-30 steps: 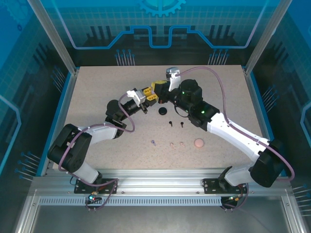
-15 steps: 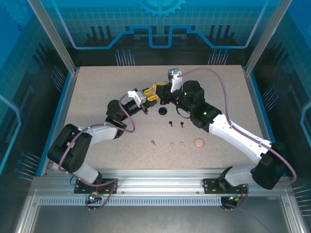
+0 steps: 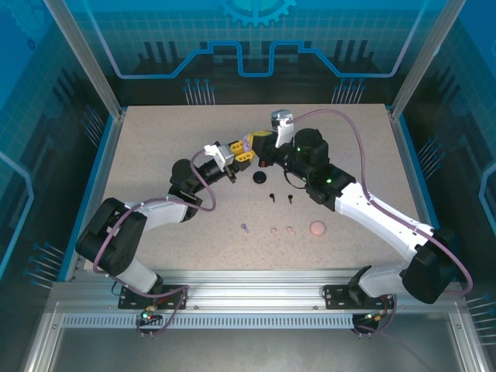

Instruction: Insert wireless bluetooth earbuds into charging case

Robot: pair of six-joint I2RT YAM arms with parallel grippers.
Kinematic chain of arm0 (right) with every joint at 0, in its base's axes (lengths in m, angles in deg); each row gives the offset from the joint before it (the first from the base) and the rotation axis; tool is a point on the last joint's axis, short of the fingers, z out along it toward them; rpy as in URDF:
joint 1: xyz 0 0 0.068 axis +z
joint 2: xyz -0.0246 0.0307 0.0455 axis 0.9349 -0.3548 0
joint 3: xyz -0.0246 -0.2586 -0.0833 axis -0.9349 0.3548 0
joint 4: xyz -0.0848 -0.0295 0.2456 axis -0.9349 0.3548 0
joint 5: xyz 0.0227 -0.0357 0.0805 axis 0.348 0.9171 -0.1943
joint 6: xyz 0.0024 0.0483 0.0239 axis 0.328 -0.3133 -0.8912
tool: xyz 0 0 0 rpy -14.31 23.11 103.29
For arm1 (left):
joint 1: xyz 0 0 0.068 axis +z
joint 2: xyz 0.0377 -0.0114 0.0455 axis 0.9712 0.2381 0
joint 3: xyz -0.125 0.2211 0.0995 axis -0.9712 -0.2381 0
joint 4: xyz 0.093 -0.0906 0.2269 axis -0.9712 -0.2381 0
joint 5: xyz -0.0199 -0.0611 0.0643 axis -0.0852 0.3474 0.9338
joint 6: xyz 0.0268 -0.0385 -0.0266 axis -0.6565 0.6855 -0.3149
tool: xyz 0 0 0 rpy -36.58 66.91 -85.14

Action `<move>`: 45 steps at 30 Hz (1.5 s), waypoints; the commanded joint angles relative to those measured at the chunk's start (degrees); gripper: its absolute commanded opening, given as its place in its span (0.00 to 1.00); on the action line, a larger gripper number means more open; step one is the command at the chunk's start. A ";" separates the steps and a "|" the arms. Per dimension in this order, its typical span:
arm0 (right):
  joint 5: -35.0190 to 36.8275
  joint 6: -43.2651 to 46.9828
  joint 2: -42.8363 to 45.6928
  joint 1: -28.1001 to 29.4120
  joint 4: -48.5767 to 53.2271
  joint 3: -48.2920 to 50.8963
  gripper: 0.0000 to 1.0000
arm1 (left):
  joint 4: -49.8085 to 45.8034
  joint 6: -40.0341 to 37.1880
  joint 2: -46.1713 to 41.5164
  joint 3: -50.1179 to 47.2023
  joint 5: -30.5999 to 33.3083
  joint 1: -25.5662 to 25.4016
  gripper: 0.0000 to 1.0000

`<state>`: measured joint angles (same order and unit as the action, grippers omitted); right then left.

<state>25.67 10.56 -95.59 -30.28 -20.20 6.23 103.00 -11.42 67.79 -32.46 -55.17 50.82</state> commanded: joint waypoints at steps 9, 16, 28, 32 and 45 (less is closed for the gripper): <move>-2.92 -1.39 -3.12 -0.18 2.60 -1.52 0.03 | 6.55 -0.14 -2.26 3.02 -2.01 -1.48 0.00; -3.38 -1.00 -3.09 -0.22 2.57 0.07 0.02 | 6.55 -0.33 -2.56 3.06 -1.81 -1.57 0.00; -14.49 10.32 0.05 0.08 1.92 4.95 0.02 | 6.56 0.15 -3.26 3.66 -1.66 -1.57 0.00; -15.17 11.33 -1.42 0.83 4.52 2.41 0.04 | 6.57 0.47 -2.95 3.66 -1.36 -1.56 0.00; -6.88 1.53 2.46 -0.07 10.89 -6.63 0.63 | 6.63 0.74 -0.73 2.84 1.87 -1.57 0.00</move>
<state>16.88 15.88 -95.27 -29.95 -13.55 2.06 104.94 -10.94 67.38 -31.70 -54.03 50.07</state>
